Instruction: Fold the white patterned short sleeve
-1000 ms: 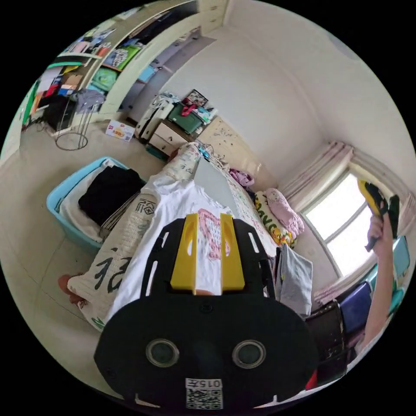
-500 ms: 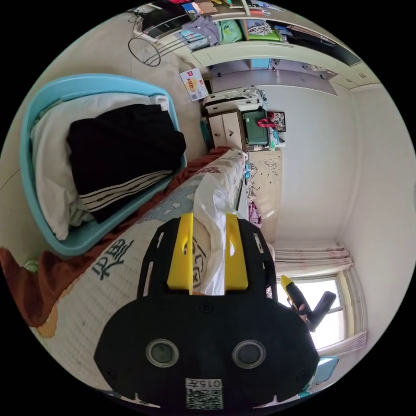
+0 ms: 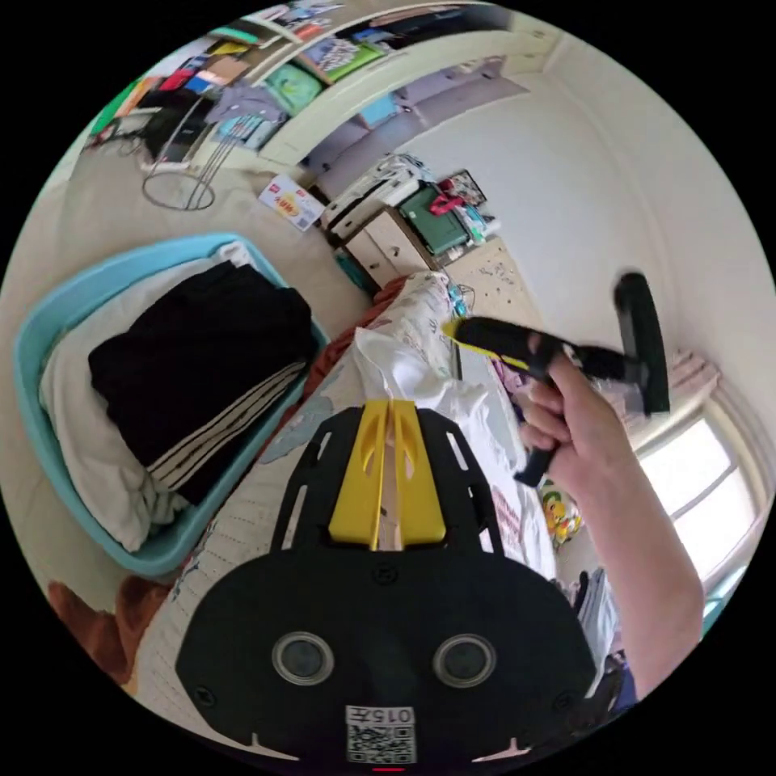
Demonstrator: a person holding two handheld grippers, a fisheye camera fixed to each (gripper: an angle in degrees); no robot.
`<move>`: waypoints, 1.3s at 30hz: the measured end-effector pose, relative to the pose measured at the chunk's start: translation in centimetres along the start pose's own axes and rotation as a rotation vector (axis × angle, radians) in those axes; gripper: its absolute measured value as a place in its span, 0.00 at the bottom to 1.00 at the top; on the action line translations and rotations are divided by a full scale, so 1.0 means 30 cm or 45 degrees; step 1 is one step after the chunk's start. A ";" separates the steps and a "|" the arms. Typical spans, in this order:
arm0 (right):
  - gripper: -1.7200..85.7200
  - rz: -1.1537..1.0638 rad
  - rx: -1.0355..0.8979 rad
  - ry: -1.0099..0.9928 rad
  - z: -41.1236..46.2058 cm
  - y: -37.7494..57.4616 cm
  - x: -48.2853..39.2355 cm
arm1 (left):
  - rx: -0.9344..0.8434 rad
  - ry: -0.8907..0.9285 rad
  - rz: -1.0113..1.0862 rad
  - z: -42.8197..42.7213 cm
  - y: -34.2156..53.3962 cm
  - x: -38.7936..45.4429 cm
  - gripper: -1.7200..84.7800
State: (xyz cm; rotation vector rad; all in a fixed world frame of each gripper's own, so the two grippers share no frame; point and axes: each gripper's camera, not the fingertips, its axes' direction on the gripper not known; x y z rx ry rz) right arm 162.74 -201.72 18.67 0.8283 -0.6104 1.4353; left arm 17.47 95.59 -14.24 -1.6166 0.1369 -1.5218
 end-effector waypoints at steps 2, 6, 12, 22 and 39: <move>0.06 -0.053 -0.060 0.019 0.053 -0.116 -0.042 | -0.022 -0.011 0.125 0.020 0.029 0.068 0.01; 0.12 -0.148 -0.207 0.002 0.142 -0.283 -0.104 | -0.114 -0.141 0.487 0.100 0.123 0.280 0.02; 0.13 -0.271 -0.317 0.195 0.131 -0.409 -0.100 | -0.114 -0.272 0.701 0.157 0.266 0.424 0.02; 0.01 0.001 -0.092 0.137 -0.365 -0.488 0.159 | -0.116 -0.222 0.663 0.171 0.349 0.430 0.02; 0.01 0.665 0.184 -0.135 -1.393 0.396 0.841 | -0.612 0.030 1.169 0.131 0.553 0.744 0.02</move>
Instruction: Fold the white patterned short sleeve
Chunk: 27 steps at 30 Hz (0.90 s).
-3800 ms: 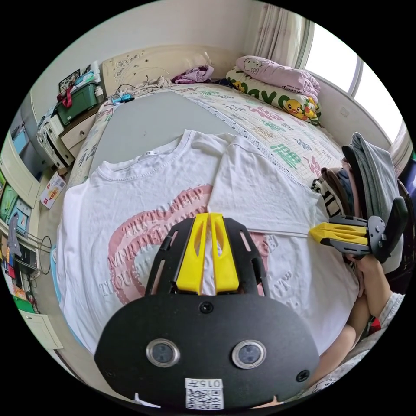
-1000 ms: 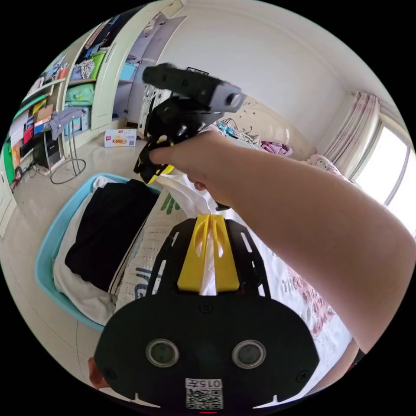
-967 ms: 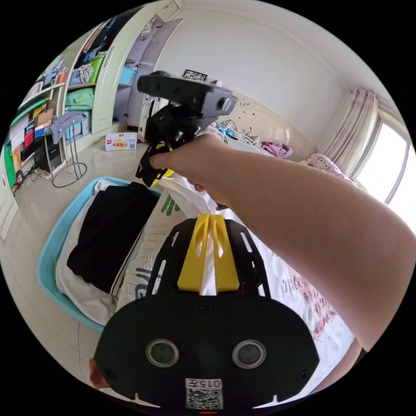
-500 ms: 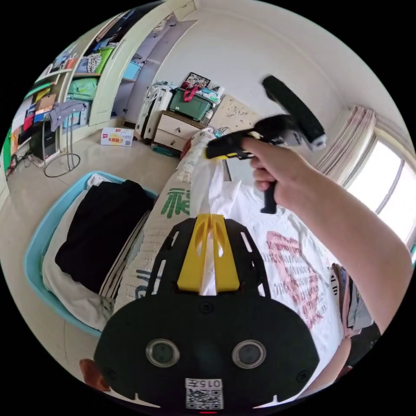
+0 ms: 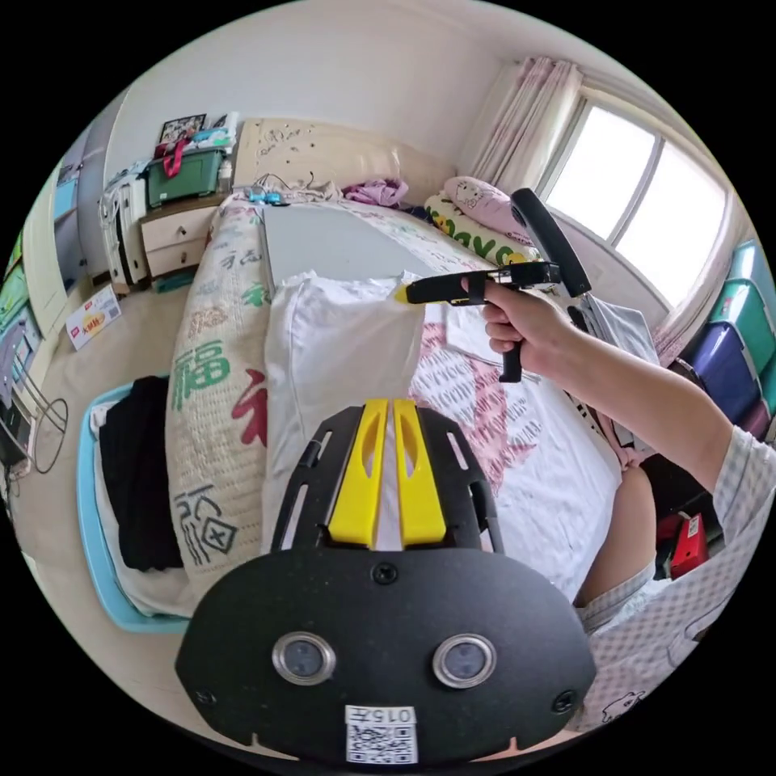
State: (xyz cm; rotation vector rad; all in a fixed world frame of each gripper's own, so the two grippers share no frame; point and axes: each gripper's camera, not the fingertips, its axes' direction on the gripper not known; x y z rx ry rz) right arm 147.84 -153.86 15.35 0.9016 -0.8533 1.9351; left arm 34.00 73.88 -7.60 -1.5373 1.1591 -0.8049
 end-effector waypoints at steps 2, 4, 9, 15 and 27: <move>0.01 0.013 -0.071 0.039 -0.041 0.068 0.038 | -0.044 0.034 -0.050 0.018 0.021 0.002 0.03; 0.02 -0.001 -0.132 0.042 -0.081 0.102 0.048 | -0.049 0.069 -0.160 -0.003 0.061 -0.031 0.04; 0.09 -0.114 -0.139 0.095 -0.282 0.078 0.029 | -0.024 0.115 -0.514 -0.032 0.148 -0.229 0.09; 0.13 -0.264 -0.061 -0.015 -0.350 -0.172 -0.087 | 0.205 0.424 -0.987 -0.012 0.246 -0.507 0.10; 0.11 -0.243 -0.308 -0.028 -0.081 -0.390 -0.291 | 0.422 0.334 -1.220 -0.089 0.308 -0.634 0.10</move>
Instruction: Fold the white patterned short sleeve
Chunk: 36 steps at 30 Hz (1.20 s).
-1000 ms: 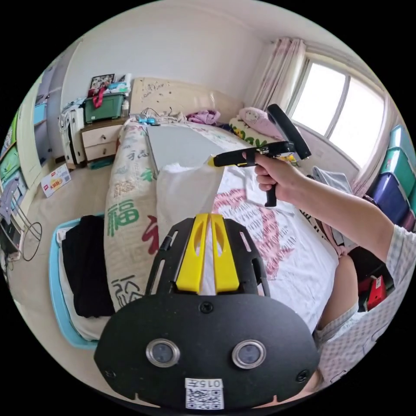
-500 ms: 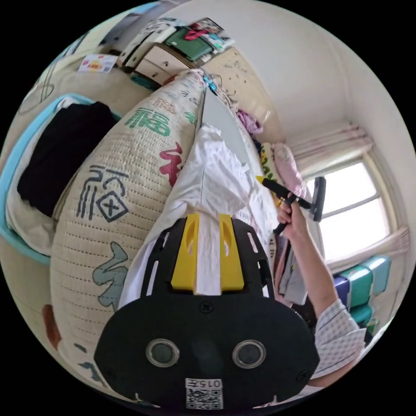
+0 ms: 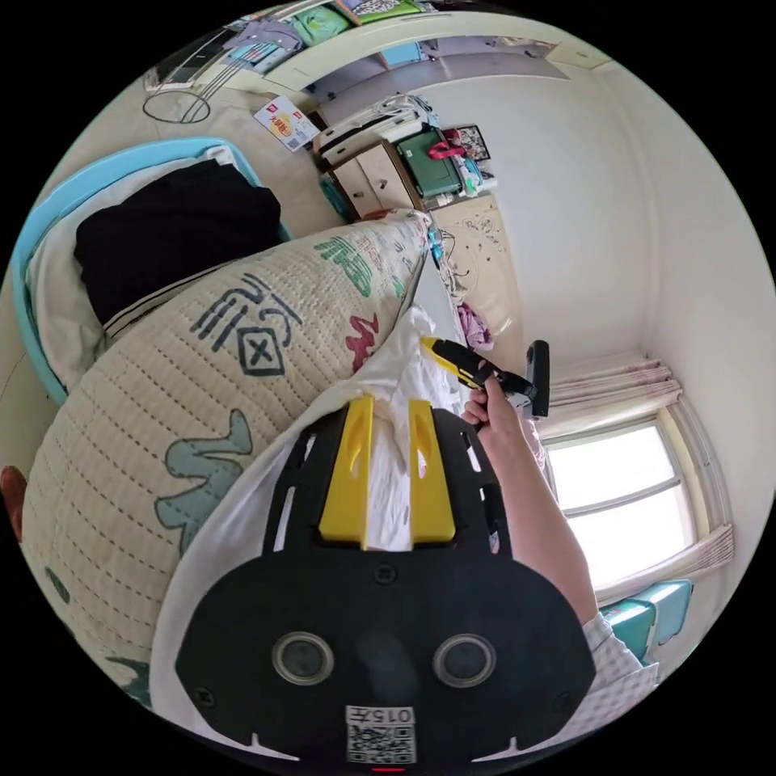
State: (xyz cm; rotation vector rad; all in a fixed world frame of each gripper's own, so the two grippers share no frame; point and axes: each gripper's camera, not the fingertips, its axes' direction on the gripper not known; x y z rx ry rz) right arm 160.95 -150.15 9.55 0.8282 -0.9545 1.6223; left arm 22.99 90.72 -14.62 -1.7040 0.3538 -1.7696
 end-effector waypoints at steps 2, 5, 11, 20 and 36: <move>0.09 0.005 -0.006 0.047 0.013 -0.014 -0.032 | 0.002 -0.002 -0.001 0.004 -0.039 -0.016 0.10; 0.05 -0.002 0.047 0.063 0.009 -0.029 -0.078 | -0.026 -0.030 -0.011 0.029 -0.088 -0.033 0.07; 0.04 -0.002 0.111 0.078 0.041 -0.054 -0.172 | 0.025 -0.031 -0.044 -0.005 -0.131 -0.077 0.02; 0.10 -0.014 0.091 0.103 0.044 0.023 -0.183 | 0.055 -0.023 -0.060 -0.022 -0.106 -0.098 0.02; 0.03 -0.135 -0.099 0.180 0.044 0.743 -0.046 | -0.348 -0.213 0.531 0.256 0.145 0.198 0.07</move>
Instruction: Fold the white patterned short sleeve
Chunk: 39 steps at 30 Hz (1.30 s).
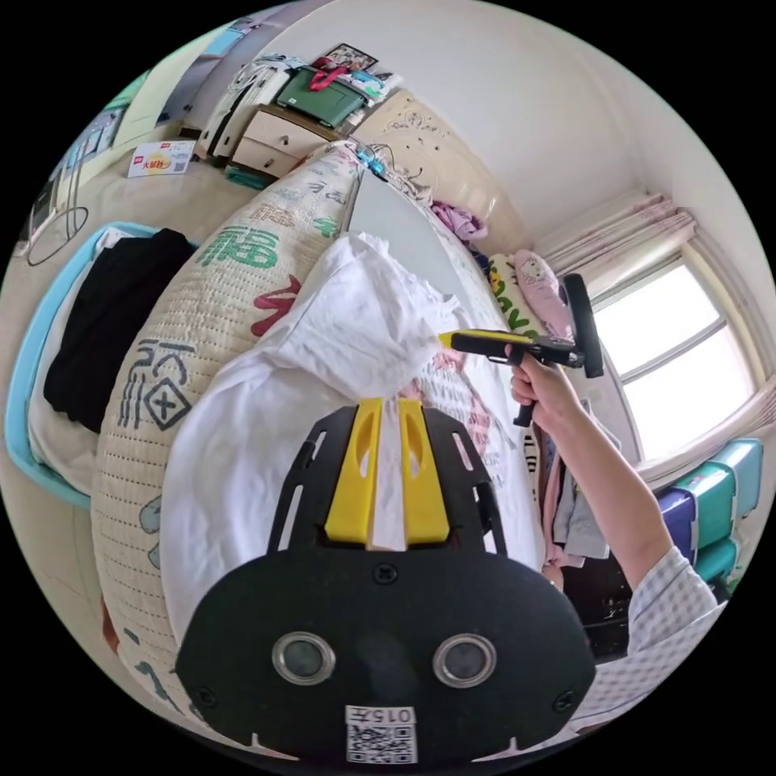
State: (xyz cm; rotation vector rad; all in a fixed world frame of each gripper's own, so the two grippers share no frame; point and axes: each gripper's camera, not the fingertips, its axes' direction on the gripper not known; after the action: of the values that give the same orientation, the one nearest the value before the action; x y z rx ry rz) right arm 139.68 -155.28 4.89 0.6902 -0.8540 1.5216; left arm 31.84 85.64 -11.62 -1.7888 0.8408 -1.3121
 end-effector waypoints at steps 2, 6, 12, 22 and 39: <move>0.02 0.002 -0.034 0.031 0.053 0.009 -0.012 | -0.022 -0.049 0.011 0.033 0.012 0.011 0.07; 0.01 0.021 -0.069 0.097 0.160 0.028 -0.023 | -0.091 -0.139 0.052 0.098 0.038 0.039 0.06; 0.03 0.055 -0.016 0.125 0.195 0.187 -0.016 | -0.148 -0.232 0.133 0.149 0.094 0.098 0.06; 0.02 -0.050 0.389 0.239 -0.048 1.347 -0.298 | -0.081 -0.432 0.459 -0.002 0.363 0.176 0.08; 0.11 0.276 0.520 0.059 -0.067 1.144 0.399 | 0.159 -0.064 0.675 0.055 0.119 0.421 0.06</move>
State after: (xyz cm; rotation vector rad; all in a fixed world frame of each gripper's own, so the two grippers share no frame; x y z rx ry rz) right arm 104.25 -148.04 9.17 0.8740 -0.5998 1.9281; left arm 36.42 73.51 -9.07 -1.3665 1.0868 -0.9438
